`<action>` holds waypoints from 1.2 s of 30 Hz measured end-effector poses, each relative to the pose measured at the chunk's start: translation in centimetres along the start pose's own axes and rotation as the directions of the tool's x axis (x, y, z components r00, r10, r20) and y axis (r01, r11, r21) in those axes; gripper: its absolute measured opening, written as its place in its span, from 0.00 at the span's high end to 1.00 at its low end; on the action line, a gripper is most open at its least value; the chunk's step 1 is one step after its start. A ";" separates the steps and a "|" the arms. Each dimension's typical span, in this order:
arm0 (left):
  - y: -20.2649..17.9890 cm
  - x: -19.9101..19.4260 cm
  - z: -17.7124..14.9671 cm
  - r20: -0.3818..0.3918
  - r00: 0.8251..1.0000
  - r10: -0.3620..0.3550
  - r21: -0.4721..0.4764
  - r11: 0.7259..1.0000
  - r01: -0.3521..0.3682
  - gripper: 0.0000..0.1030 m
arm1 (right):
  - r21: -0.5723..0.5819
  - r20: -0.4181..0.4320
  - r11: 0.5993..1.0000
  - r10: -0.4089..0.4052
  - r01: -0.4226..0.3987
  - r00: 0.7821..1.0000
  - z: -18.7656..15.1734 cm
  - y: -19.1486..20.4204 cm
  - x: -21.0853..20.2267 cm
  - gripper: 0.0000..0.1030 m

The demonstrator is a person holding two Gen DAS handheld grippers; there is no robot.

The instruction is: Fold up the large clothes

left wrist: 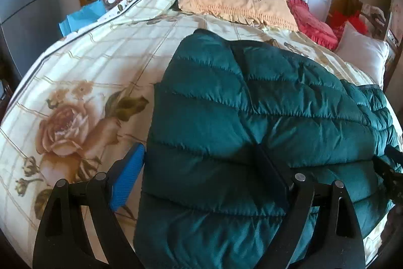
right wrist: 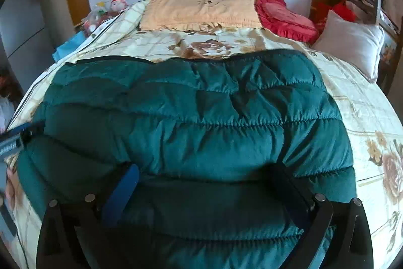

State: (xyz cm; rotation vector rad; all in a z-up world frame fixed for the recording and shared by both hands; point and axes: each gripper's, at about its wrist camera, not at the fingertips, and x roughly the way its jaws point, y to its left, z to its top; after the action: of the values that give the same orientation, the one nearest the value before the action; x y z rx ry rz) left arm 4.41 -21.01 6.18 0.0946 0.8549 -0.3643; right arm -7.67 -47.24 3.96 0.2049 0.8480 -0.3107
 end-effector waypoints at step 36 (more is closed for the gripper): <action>7.0 -3.4 -5.1 -0.086 0.949 -0.303 -0.260 0.927 0.272 0.14 | 0.457 -0.026 0.881 0.148 -0.120 0.989 -9.3 -13.7 -6.7 0.00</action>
State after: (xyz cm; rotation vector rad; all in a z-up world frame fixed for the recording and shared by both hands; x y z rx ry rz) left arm 1.12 -12.37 4.93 -0.2440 1.0355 -0.5288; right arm -23.14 -55.97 2.32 0.7129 0.8064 -0.3715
